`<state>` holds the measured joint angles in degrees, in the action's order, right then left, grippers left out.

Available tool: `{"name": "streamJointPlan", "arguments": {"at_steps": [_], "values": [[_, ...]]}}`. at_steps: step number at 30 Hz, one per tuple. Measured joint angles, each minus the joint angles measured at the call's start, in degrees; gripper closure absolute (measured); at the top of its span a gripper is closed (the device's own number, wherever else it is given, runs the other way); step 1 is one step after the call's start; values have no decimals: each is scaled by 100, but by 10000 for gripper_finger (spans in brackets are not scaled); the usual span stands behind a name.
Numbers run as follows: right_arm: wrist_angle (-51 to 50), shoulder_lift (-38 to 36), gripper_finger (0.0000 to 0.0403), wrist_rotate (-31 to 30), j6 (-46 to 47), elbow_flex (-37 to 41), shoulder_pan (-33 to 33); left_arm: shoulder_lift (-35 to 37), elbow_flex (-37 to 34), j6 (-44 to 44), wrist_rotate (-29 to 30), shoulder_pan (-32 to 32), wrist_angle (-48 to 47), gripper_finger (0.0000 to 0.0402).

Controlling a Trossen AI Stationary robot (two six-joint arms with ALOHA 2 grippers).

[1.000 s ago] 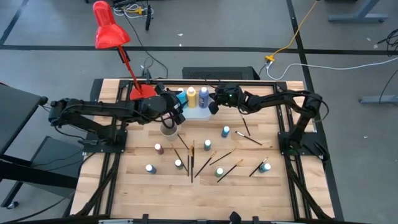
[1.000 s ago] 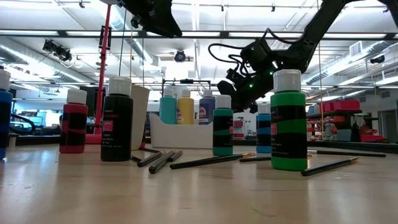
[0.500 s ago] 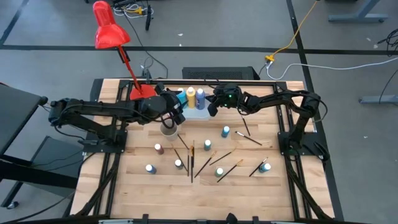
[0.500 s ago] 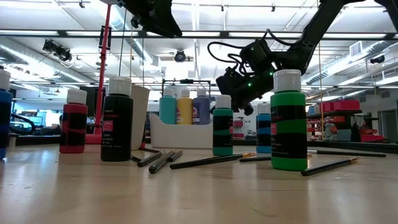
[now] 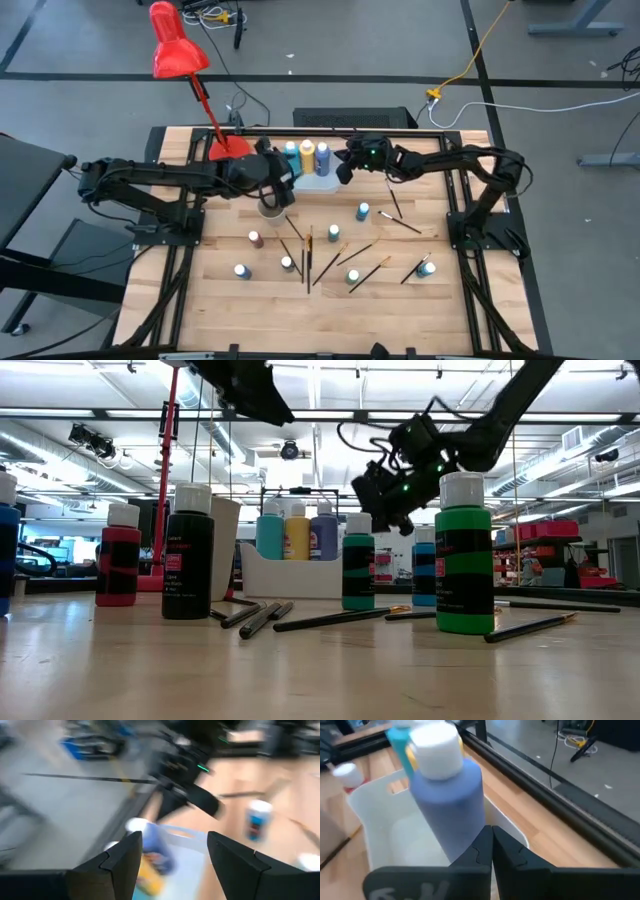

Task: Pick & Place Paint Supplies
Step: Put the light blue paint bottle into the white bin

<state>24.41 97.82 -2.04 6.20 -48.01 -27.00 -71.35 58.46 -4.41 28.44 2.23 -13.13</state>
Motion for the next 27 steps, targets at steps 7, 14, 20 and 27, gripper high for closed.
{"name": "streamJointPlan", "arguments": {"at_steps": [7, 14, 20, 27], "values": [[-1249, -1203, 398, 178, -714, 0, 247, 0, -68, 100, -1034, -123, -312, 166], [-1505, -1975, 390, 1419, -1291, -2, 986, 0, -351, 299, -1097, -200, -275, 166], [-1444, -1849, 336, 1948, -1880, 4, 1544, 0, -363, 511, -1188, -387, -223, 166], [-1701, -1660, 248, 1961, -1919, 4, 1976, 0, -363, 510, -981, -500, -213, 166]]}}
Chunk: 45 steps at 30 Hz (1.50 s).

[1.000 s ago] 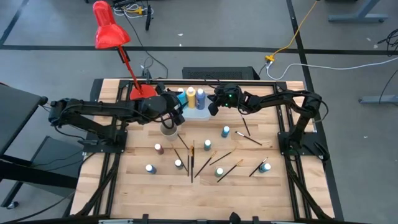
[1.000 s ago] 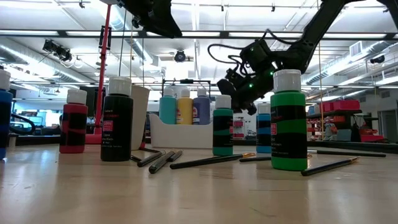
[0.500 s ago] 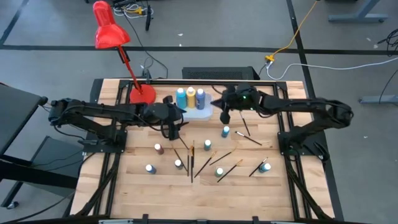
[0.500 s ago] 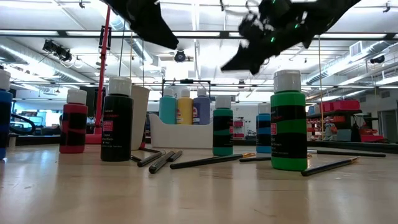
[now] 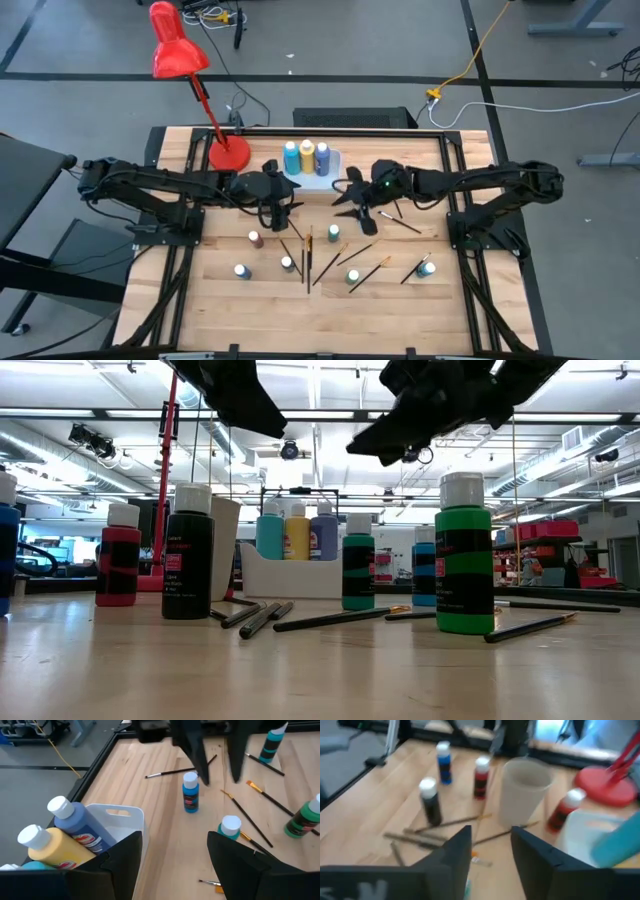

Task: Pick & Place Paint Supplies
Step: Put the light blue paint bottle into the white bin

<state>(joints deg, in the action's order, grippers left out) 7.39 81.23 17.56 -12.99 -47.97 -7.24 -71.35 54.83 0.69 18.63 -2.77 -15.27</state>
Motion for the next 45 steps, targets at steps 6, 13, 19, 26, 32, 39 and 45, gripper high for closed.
{"name": "streamJointPlan", "arguments": {"at_steps": [6, 13, 19, 26, 32, 39, 45], "values": [[-154, 324, 200, 231, 33, 0, 301, 0, 0, -63, -4, -10, 1, 166], [334, 804, 177, -115, 60, 0, 525, 0, 0, -135, -2, -8, 5, 166], [183, 994, 175, -153, 528, 0, 527, 0, 0, -333, 0, -6, 17, 166], [264, 1305, 183, -198, 789, -2, 520, 0, 0, -415, 8, -6, 17, 166], [161, 1325, 221, -595, 986, -2, 520, 0, 0, -592, 20, -6, 17, 166], [175, 1325, 288, -604, 992, -2, 460, 0, 0, -588, 20, -6, 20, 166], [910, 1325, 288, -549, 835, 0, 363, 0, 0, -557, 22, -5, 21, 166]]}}
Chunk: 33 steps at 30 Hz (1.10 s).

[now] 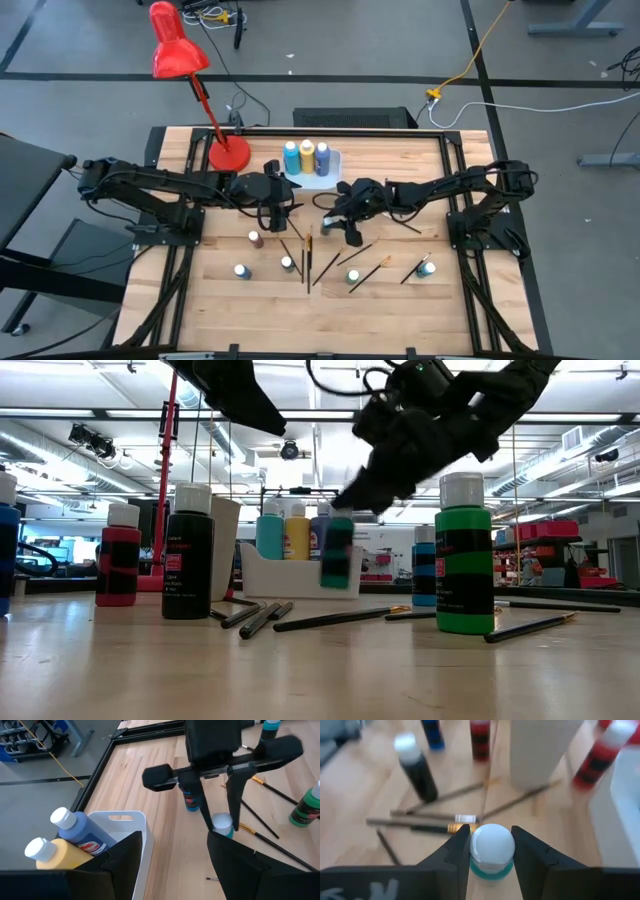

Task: Pick & Place Paint Supplies
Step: Put the light blue paint bottle into the white bin

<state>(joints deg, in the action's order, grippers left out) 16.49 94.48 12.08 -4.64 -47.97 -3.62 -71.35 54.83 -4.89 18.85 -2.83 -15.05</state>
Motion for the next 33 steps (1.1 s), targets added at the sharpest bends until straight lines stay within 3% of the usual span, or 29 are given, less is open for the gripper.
{"name": "streamJointPlan", "arguments": {"at_steps": [5, 15, 17, 20, 28, 33], "values": [[1005, -2, 273, -183, -45, 0, -51, 0, 0, 124, 0, 0, 106, 166], [1325, -2, 280, -3421, -424, 0, -380, 0, 2, 197, 53, 0, 302, 166], [1087, -2, 274, -3712, -298, 0, -576, 0, 2, 286, 172, 0, 302, 166], [855, -2, 273, -3565, -77, 0, -905, 0, 2, 441, 344, 2, 300, 166], [732, 38, 276, -2095, 695, 0, -1766, 0, 2, 653, 448, 0, 298, 166], [687, 288, 276, -1892, 415, -2, -1957, 0, 2, 710, 450, 2, 298, 166]]}}
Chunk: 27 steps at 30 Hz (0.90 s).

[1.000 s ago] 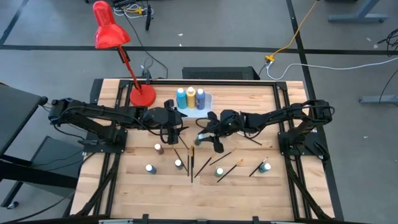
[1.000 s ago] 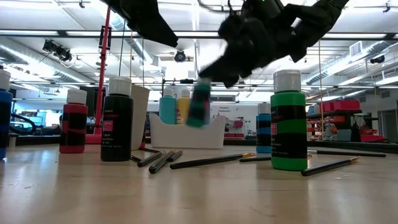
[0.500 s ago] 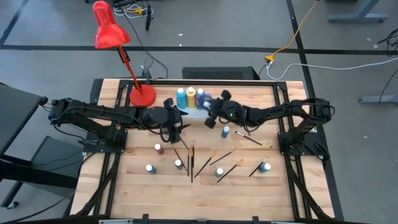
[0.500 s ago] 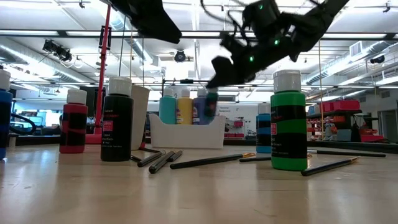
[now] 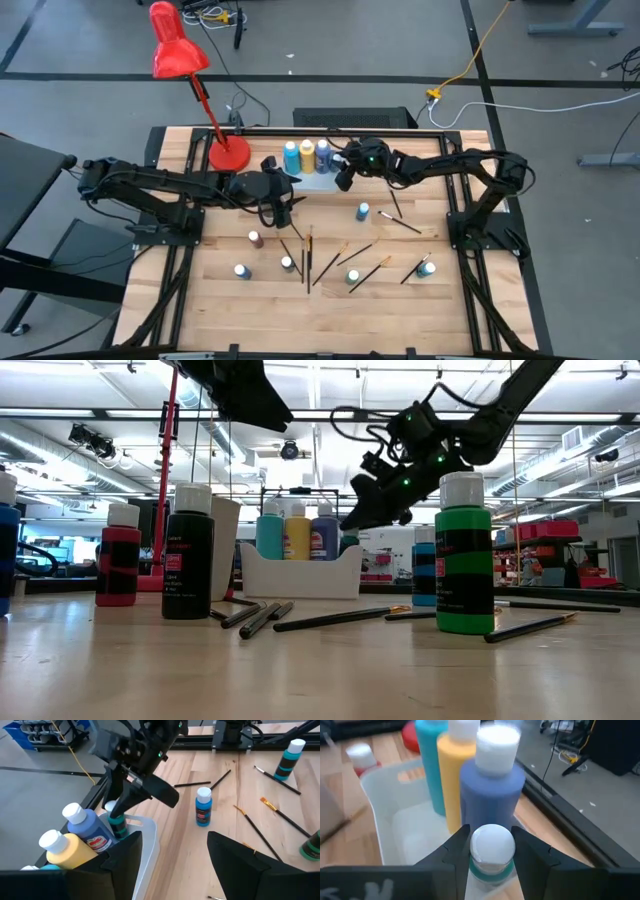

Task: Pick & Place Paint Supplies
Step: Put the light blue paint bottle into the white bin

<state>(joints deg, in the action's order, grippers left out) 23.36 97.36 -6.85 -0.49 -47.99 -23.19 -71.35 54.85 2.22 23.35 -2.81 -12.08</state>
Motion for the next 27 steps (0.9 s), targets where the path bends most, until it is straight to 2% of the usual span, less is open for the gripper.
{"name": "streamJointPlan", "arguments": {"at_steps": [13, 27], "values": [[452, 505, 273, 75, -36, -7, -244, 0, 0, 40, 0, 0, 2, 166], [476, 531, 233, -9, -13, -2, -259, 0, 0, 40, -1, 0, 0, 166]]}}
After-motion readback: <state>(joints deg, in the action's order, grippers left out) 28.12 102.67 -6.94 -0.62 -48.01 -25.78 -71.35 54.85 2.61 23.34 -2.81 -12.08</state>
